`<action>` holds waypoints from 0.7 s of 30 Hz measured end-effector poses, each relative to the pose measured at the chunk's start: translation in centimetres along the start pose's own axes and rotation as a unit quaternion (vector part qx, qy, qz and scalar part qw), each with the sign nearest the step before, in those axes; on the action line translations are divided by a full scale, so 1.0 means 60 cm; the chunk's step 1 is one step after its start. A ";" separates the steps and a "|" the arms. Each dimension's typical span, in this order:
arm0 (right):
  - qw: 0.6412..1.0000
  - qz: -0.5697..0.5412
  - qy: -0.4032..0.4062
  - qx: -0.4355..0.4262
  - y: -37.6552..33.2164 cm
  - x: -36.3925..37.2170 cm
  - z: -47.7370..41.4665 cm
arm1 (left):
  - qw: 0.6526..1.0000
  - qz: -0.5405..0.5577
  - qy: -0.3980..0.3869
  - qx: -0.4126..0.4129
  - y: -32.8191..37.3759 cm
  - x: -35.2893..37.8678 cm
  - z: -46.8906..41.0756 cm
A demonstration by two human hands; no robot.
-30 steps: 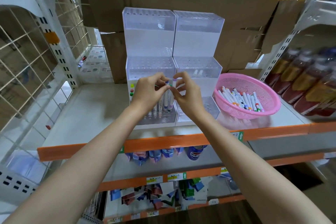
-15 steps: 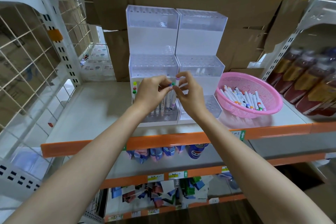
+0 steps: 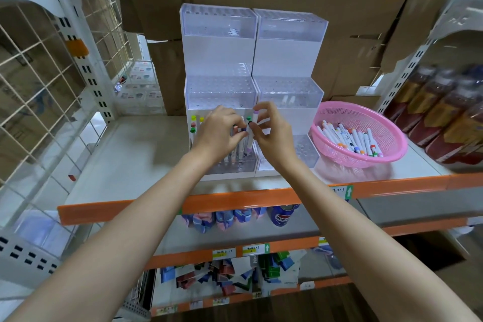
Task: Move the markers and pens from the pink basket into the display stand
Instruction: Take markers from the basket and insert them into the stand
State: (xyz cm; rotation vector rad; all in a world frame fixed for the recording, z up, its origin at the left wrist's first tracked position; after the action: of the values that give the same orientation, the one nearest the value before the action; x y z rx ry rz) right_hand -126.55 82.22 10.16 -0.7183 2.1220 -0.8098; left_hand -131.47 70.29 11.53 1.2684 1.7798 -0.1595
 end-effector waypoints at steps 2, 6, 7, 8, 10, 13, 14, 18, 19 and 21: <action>1.000 -0.003 0.001 -0.002 -0.001 -0.001 0.000 | 1.000 -0.003 -0.002 0.003 0.002 0.002 -0.001; 1.000 -0.002 0.002 -0.001 0.004 0.001 -0.001 | 1.000 -0.017 0.001 0.019 0.003 -0.002 -0.001; 1.000 0.001 -0.001 -0.002 0.005 0.002 -0.001 | 0.999 -0.023 0.002 0.024 0.004 -0.003 0.000; 1.000 0.006 -0.004 -0.004 0.005 0.003 -0.001 | 0.999 -0.029 0.003 0.032 0.006 -0.003 0.001; 1.000 0.017 -0.005 -0.015 0.004 0.003 -0.001 | 0.998 -0.037 0.001 0.050 0.009 -0.004 0.003; 1.000 0.021 0.002 -0.020 0.004 -0.002 0.000 | 0.996 -0.040 0.003 0.074 0.011 -0.012 0.007; 1.000 0.018 0.004 -0.018 0.005 -0.003 0.001 | 0.996 -0.039 0.006 0.081 0.011 -0.015 0.009; 0.999 0.021 0.002 -0.024 0.009 -0.003 0.005 | 0.995 -0.043 0.009 0.094 0.010 -0.019 0.018; 0.999 0.026 -0.001 -0.025 0.009 -0.002 0.006 | 0.995 -0.042 0.009 0.094 0.009 -0.019 0.020; 0.999 0.034 -0.012 -0.020 0.013 0.002 0.010 | 0.995 -0.041 0.009 0.092 0.007 -0.019 0.022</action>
State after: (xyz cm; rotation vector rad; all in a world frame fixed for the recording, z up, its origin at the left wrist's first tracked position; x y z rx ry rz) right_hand -126.34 82.45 9.25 -0.6693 2.1345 -0.7199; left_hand -130.30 68.96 11.76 1.3289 1.8682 -0.3671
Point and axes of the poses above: each hand's wrist, its own z-axis away from the middle knuckle, its own x-axis out of the palm, y = z × x, the point moved 8 cm from there along -z, towards the middle knuckle, and after that the axes turned 2 degrees about -z, right-handed, at the moved point
